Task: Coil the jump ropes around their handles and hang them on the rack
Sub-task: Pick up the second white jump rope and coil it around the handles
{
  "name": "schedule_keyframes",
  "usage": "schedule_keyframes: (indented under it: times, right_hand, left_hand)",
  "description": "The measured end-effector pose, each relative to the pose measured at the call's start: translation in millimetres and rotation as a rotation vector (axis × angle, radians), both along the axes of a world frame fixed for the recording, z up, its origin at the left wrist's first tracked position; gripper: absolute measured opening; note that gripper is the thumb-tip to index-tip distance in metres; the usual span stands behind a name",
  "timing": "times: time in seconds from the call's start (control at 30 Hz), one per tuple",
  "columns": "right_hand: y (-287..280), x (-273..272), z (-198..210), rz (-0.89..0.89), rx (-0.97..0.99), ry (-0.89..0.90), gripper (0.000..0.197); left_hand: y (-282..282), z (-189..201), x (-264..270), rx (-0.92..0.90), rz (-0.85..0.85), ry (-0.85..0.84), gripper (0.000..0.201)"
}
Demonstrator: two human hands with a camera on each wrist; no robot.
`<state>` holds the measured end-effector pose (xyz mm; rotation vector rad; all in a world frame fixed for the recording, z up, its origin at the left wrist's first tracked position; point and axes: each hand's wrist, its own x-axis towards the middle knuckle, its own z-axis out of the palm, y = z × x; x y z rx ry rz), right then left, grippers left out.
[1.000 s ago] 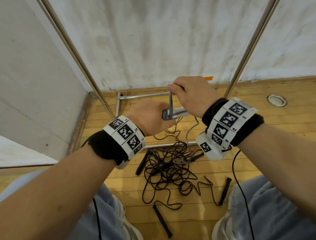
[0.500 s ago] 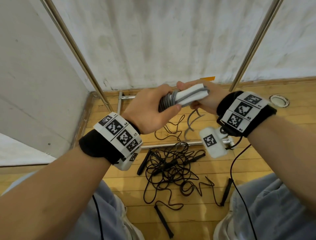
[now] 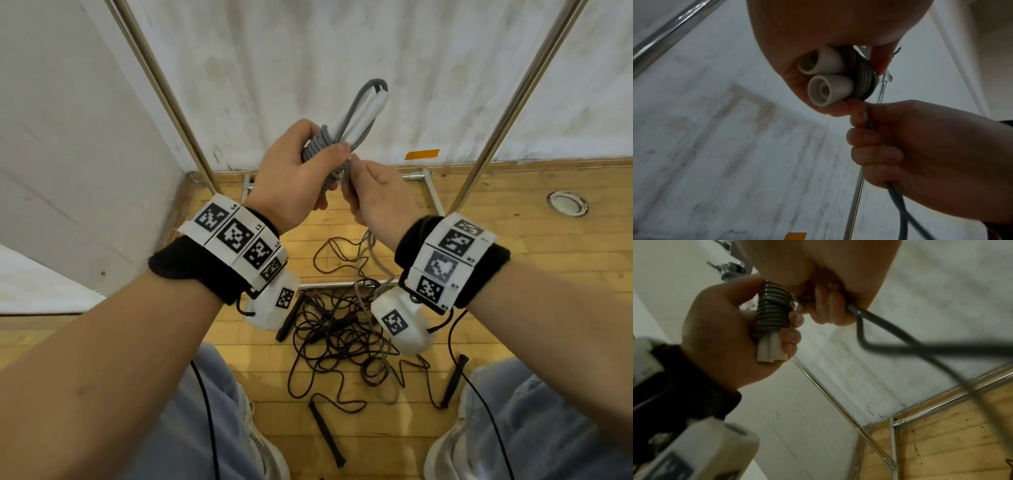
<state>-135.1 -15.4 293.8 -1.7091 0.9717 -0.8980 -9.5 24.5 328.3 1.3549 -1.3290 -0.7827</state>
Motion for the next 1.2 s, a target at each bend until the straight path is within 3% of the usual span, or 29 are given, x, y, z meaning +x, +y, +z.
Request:
schedule_keyframes:
  times: [0.1,0.2,0.33,0.43,0.5,0.6,0.77,0.97,1.2]
  right_hand:
    - [8,3,2,0.006,0.04,-0.035,0.048]
    - [11,5,3,0.03,0.069,-0.031,0.038]
    - [6,3,1,0.047,0.056,0.14,0.031]
    - [4,0,-1,0.073,0.125,0.136,0.021]
    - [4,-2,-3,0.061,0.039,0.199,0.009]
    - [-1,-7,-5,0.007,-0.173,0.316,0.006]
    - [-4,-11,-3,0.06,-0.323,0.51,0.033]
    - [-1,-15,5,0.134,-0.477,0.748,0.036]
    - [-12,-23,16,0.164,-0.575,0.797,0.023]
  left_hand:
    - [-3,0,1,-0.007,0.014,-0.02,0.013]
    - [-5,1,4,-0.027,0.04,-0.058,0.008]
    - [-7,2,8,-0.047,0.068,-0.11,0.011]
    - [-10,1,12,-0.041,0.111,-0.171,0.017]
    - [-12,0,19,-0.021,0.157,-0.212,0.023]
    - [-15,-5,28,0.017,0.177,-0.366,0.031]
    - [-17,-19,38,0.067,0.199,-0.692,0.038]
    - [-23,-36,40,0.141,0.148,-0.891,0.031]
    - [-27,-41,37,0.243,0.106,-0.962,0.026]
